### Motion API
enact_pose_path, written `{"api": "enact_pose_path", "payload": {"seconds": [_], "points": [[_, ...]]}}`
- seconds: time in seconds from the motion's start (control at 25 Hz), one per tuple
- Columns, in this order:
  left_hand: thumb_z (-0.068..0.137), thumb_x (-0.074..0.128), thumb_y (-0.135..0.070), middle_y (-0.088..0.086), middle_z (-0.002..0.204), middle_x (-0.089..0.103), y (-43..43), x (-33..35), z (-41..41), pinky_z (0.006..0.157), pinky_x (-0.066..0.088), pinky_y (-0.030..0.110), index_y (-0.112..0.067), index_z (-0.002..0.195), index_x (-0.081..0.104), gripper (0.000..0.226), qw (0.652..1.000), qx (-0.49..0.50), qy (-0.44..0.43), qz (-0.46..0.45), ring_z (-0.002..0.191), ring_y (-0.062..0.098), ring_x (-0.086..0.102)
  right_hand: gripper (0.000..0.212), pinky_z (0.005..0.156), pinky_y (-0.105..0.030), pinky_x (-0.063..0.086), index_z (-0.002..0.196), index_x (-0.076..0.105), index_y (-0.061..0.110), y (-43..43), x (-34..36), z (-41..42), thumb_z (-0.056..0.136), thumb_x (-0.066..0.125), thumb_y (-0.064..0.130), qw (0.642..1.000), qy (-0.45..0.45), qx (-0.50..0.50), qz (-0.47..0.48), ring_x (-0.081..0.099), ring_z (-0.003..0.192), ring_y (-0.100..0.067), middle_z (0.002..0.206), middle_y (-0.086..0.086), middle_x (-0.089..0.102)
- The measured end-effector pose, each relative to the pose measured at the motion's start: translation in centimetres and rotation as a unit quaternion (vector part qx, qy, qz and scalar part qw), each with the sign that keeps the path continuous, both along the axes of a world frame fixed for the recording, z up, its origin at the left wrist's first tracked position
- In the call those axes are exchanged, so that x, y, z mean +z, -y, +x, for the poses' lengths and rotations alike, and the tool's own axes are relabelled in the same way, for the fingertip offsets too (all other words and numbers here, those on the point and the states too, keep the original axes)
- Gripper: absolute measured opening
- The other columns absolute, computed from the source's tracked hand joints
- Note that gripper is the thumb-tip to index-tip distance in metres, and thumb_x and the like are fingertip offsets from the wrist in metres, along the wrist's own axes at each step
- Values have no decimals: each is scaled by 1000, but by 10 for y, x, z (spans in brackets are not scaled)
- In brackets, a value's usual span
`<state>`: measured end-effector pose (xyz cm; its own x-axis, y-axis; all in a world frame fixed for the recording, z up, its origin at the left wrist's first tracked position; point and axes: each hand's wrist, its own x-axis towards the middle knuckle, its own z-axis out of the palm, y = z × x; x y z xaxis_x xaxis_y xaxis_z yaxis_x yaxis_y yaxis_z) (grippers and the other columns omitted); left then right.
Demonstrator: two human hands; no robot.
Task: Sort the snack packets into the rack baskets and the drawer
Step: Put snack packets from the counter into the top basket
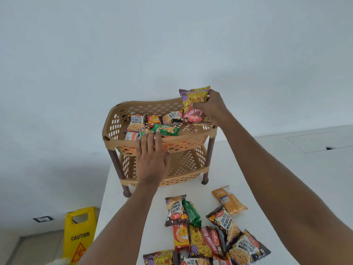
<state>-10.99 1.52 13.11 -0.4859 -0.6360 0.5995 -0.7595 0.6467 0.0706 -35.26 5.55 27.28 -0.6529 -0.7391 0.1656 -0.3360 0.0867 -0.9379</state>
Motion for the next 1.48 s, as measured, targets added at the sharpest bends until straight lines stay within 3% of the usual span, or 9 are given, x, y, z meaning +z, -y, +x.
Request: {"api": "enact_pose_path", "payload": {"seconds": [0.12, 0.24, 0.52, 0.6, 0.72, 0.88, 1.04, 1.2, 1.48], "points": [[100, 51, -45, 16, 153, 46, 1, -1, -2, 127, 22, 54, -6, 158, 33, 72, 1000, 2, 6, 8, 148, 36, 35, 62, 58, -33, 54, 123, 56, 3, 37, -19, -10, 75, 93, 13, 982, -55, -11, 179, 67, 76, -20, 110, -12, 69], [100, 51, -46, 16, 153, 47, 4, -3, -2, 127, 22, 54, -7, 158, 33, 72, 1000, 1, 5, 7, 148, 36, 36, 59, 87, -44, 61, 116, 64, -6, 56, -38, -14, 75, 94, 24, 942, -92, 29, 321, 71, 93, -31, 108, -17, 73], [99, 54, -47, 17, 151, 49, 8, -9, -6, 127, 20, 53, -7, 157, 34, 73, 1000, 1, -11, -10, 146, 36, 38, 112, 103, -48, 51, 159, 19, 2, 57, -48, 3, 79, 89, 37, 883, -255, -7, 395, 54, 135, -40, 154, -23, 44], [99, 53, -47, 16, 151, 50, 8, -10, -6, 127, 21, 53, -7, 157, 35, 73, 1000, 1, -15, -11, 145, 36, 39, 89, 95, -48, 53, 150, 40, 8, 58, -51, 2, 80, 89, 35, 868, -345, -19, 356, 59, 128, -39, 139, -21, 55], [99, 52, -48, 16, 152, 48, 7, -10, -6, 127, 20, 53, -7, 158, 33, 74, 1000, 1, -12, -9, 146, 35, 37, 27, 66, -33, 53, 95, 69, 4, 58, -51, 1, 92, 77, 30, 863, -350, 54, 360, 71, 86, -26, 83, -7, 67], [100, 52, -49, 16, 156, 44, 4, -7, -4, 128, 18, 53, -8, 160, 31, 76, 1000, 4, -5, 2, 149, 36, 33, 26, 55, -30, 38, 86, 67, 5, 55, -58, -1, 102, 51, 18, 825, -359, 107, 424, 58, 73, -21, 81, -7, 60], [101, 50, -47, 18, 160, 38, -2, -3, 2, 130, 12, 52, -6, 161, 27, 76, 1000, -2, 11, -4, 153, 37, 26, 25, 67, -40, 53, 89, 68, 3, 37, -57, 10, 101, 47, 8, 860, -346, 109, 359, 68, 82, -27, 92, -13, 71], [101, 49, -36, 18, 165, 30, -11, -4, 5, 130, 10, 52, -6, 162, 23, 72, 1000, -3, 1, 5, 157, 36, 18, 27, 71, -36, 48, 98, 67, 16, -4, -65, 40, 103, 42, 24, 916, -361, 13, 174, 64, 88, -24, 97, 0, 67], [100, 47, -26, 11, 175, 3, -34, -17, 8, 129, 3, 58, -14, 166, 8, 78, 997, 0, -49, 64, 162, 28, -5, 26, 110, -36, 38, 125, 59, 15, -67, -126, 76, 103, 48, 21, 888, -456, -57, -12, 49, 129, -20, 136, -2, 56]]}}
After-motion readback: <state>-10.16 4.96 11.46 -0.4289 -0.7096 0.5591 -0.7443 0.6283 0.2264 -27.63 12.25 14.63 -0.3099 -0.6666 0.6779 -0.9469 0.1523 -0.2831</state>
